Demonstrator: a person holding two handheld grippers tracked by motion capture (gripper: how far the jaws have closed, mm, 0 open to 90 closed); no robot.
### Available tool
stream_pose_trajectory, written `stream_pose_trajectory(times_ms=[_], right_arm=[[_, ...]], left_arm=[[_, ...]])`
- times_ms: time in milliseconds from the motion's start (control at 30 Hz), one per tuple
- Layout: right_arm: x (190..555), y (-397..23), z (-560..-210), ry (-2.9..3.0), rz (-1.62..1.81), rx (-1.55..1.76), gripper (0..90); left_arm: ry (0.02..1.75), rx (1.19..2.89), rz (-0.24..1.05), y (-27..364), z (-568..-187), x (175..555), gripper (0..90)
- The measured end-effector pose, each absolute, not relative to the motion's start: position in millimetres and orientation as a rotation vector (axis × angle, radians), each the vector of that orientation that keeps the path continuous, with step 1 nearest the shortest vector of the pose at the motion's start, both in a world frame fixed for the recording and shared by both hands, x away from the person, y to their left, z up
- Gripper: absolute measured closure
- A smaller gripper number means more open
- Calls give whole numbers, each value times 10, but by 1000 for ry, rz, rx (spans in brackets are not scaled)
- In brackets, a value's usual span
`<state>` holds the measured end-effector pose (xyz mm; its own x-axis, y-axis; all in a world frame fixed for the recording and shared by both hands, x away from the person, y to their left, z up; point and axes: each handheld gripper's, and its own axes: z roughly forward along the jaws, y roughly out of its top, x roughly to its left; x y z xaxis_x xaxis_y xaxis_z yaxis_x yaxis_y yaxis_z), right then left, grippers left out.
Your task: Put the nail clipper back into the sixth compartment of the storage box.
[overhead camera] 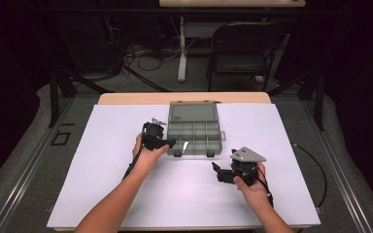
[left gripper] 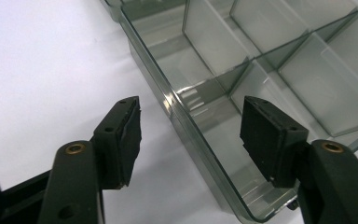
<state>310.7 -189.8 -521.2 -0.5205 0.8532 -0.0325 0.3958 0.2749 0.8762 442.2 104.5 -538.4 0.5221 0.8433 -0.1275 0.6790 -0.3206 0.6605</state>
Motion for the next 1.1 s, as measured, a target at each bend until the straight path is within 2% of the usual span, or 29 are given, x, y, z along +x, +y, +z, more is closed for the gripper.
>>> stream_pose_trajectory(times_ms=[400,567,1100], right_arm=[[3108,-1893,-5220,2045,1182,1115,150],[3108,-1888,-5224,2042,1186,1116,150],[3111,-1871,-5223,2058,1174,1110,149]], left_arm=[[1267,2100,287,993,-5529,4436,518],[1243,2138,354,963,-5533,4415,567],[1264,2129,358,947,-5536,4402,578]])
